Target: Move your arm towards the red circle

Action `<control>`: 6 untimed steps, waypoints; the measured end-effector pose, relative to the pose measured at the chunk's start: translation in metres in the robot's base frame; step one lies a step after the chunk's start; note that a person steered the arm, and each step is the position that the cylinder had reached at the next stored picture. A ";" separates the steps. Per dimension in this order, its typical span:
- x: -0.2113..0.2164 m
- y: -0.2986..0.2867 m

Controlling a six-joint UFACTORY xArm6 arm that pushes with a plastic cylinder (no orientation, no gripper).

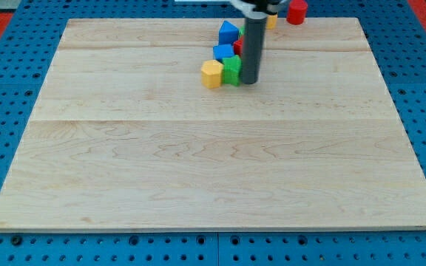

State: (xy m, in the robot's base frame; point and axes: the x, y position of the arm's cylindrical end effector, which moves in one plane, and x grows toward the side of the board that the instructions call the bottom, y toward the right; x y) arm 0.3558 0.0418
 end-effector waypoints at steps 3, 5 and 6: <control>0.010 0.007; -0.054 0.073; -0.095 0.110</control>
